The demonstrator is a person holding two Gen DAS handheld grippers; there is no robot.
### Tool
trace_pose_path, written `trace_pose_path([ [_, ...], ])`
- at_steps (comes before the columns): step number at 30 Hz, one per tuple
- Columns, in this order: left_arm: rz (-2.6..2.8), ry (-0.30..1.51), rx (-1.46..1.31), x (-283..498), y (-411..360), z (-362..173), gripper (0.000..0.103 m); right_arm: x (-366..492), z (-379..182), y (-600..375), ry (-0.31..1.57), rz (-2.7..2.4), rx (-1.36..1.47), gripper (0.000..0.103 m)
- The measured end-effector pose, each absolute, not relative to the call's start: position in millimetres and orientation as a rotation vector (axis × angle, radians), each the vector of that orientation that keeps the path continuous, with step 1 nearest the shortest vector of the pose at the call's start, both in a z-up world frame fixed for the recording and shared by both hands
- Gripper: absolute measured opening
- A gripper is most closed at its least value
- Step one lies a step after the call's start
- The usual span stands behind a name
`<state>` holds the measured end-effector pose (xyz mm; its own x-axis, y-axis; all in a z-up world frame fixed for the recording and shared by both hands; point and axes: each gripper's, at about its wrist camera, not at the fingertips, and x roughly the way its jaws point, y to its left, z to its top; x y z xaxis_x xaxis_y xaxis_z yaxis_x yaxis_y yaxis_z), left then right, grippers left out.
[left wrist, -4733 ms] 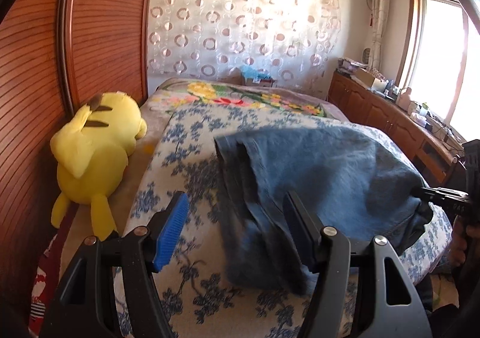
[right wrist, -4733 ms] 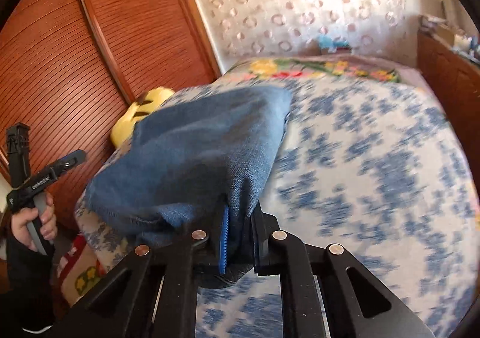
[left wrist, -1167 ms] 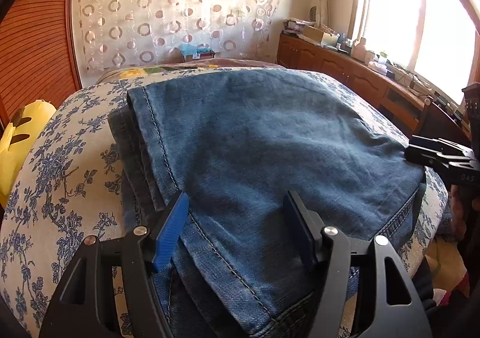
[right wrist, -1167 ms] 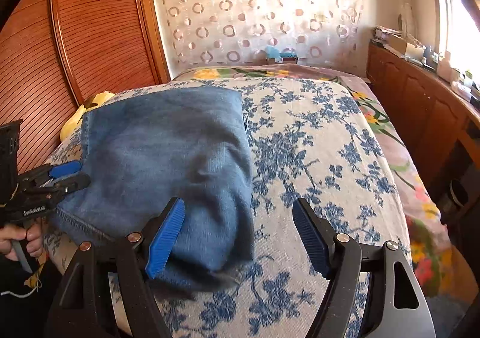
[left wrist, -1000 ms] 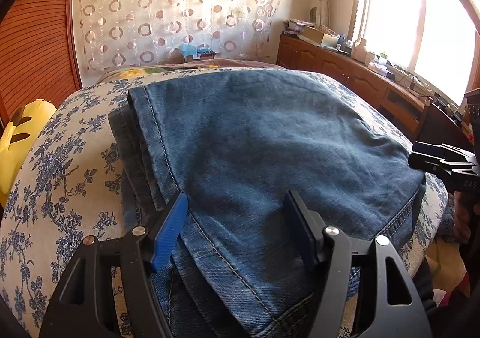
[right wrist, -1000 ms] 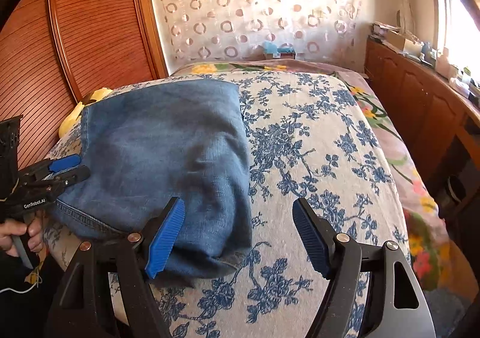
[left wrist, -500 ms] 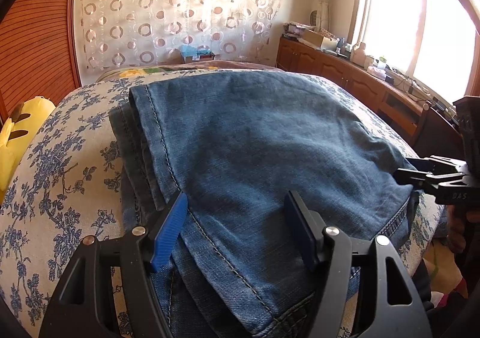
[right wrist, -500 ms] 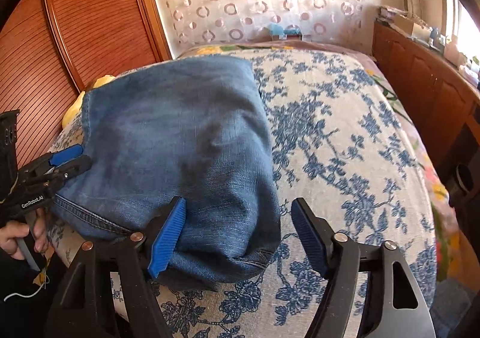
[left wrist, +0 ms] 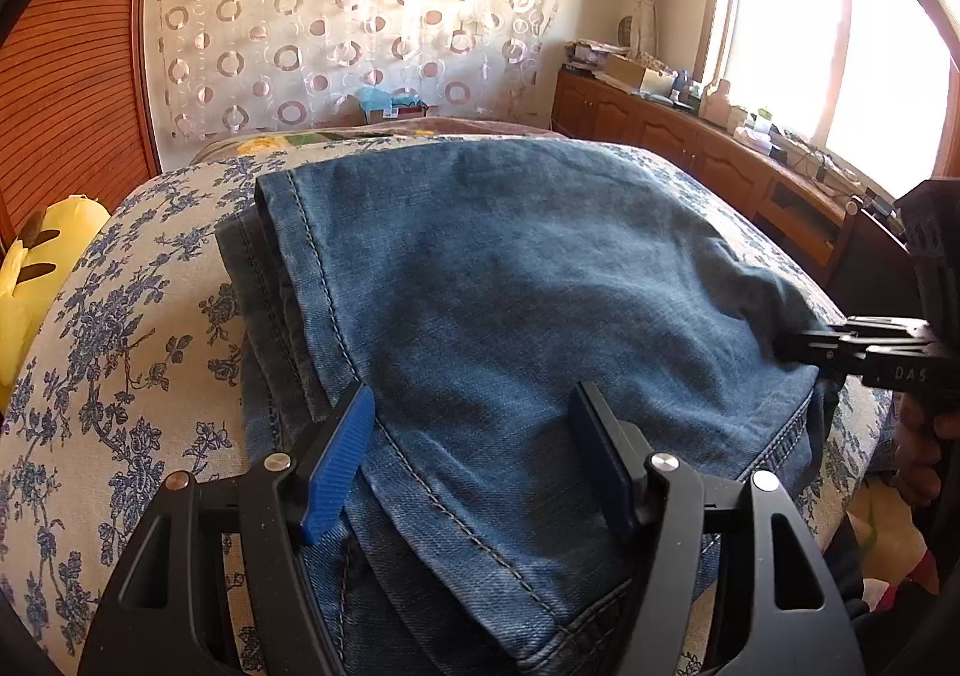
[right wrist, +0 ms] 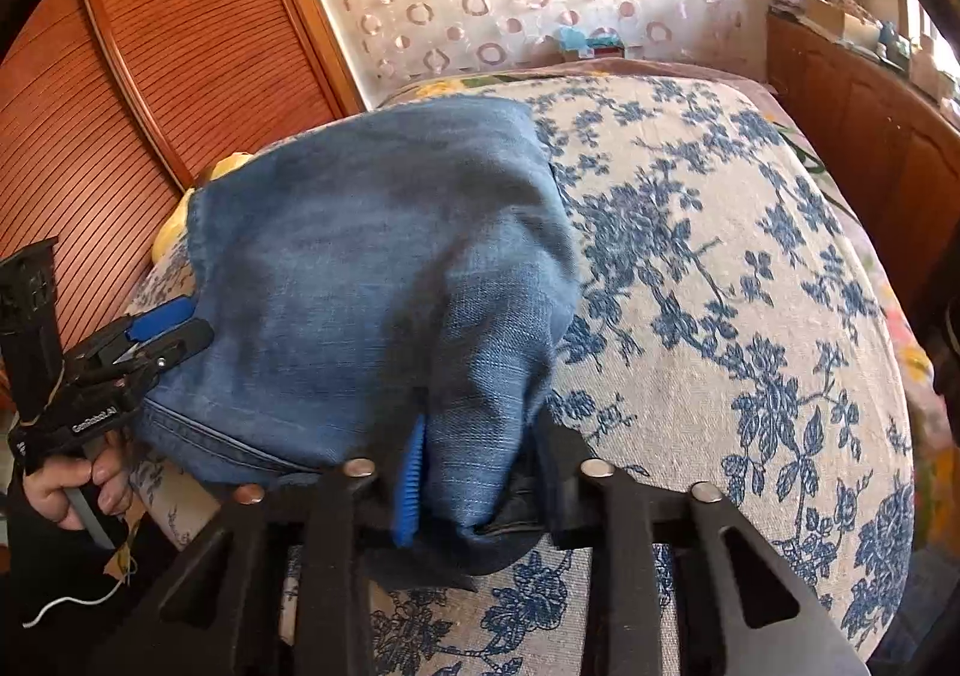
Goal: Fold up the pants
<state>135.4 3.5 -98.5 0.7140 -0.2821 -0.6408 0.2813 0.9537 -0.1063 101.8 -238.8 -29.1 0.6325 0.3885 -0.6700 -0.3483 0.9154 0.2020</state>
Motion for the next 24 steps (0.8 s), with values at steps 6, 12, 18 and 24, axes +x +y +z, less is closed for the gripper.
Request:
trace_pose_path([
  [6, -0.314, 0.713, -0.019, 129, 8, -84, 0.068, 91, -8, -231, 0.712, 0.417, 0.009, 0.024],
  [12, -0.350, 0.647, -0.031, 104, 10, -59, 0.068, 82, 11, -218, 0.650, 0.439, -0.025, 0.024],
  [18, -0.313, 0.638, -0.039, 98, 30, -54, 0.068, 75, 39, -191, 0.572, 0.505, -0.076, 0.023],
  [24, -0.235, 0.626, -0.077, 97, 69, -50, 0.068, 70, 49, -155, 0.524, 0.604, -0.115, 0.023],
])
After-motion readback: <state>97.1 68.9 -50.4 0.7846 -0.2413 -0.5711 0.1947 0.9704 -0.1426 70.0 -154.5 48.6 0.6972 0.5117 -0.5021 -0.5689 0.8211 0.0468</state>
